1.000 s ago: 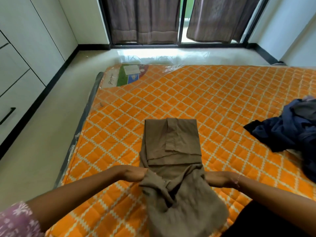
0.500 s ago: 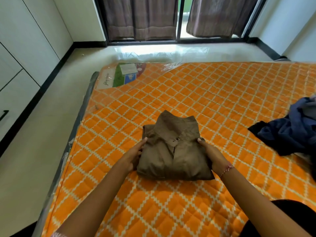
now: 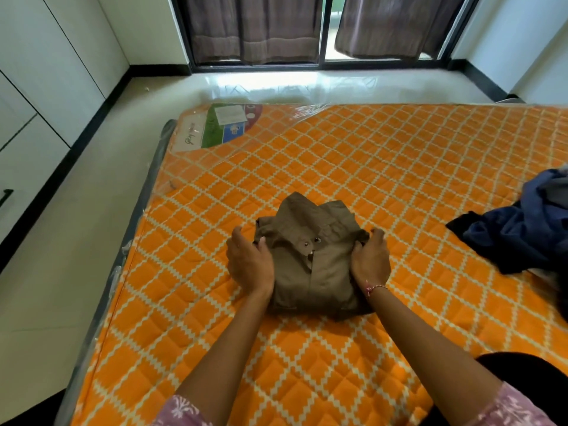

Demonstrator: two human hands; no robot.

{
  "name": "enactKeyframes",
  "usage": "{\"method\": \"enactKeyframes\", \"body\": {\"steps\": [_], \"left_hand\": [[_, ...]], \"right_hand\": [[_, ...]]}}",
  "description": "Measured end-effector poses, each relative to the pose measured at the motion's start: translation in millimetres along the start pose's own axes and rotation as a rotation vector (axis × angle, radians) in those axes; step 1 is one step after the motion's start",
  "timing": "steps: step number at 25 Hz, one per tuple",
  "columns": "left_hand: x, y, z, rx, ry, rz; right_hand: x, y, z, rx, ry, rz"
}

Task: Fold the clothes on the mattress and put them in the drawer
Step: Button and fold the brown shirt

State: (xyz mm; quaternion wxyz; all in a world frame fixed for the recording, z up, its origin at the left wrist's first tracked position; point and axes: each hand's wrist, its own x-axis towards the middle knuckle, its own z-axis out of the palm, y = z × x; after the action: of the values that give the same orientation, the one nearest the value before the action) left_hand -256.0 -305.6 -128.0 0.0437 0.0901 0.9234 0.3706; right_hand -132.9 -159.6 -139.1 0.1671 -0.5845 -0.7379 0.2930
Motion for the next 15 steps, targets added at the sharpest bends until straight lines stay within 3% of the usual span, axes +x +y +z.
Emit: {"method": "enactKeyframes", "body": {"steps": [2,4,6,8,11,15], "left_hand": [[-2.8,9.5,5.6,0.071,0.0,0.469],[-9.3,11.2,18.1,0.185,-0.132,0.794],[-12.3,11.7,25.6,0.236,-0.272,0.805],[-7.8,9.2,28.9,0.242,-0.381,0.695],[9.2,5.0,23.5,0.116,-0.656,0.609],[58.3,41.2,17.9,0.344,-0.669,0.722]], "right_hand": [[7.2,-17.8,-7.4,-0.144,0.045,-0.3],[28.5,-41.8,-11.8,-0.34,-0.174,-0.574],[47.8,-62.8,-7.3,-0.545,-0.465,-0.665],[66.1,-73.4,-0.8,-0.684,-0.613,-0.677],[82.4,-71.1,-4.1,-0.563,-0.598,-0.706],[86.1,-63.4,-31.5,-0.178,-0.529,-0.652]]}}
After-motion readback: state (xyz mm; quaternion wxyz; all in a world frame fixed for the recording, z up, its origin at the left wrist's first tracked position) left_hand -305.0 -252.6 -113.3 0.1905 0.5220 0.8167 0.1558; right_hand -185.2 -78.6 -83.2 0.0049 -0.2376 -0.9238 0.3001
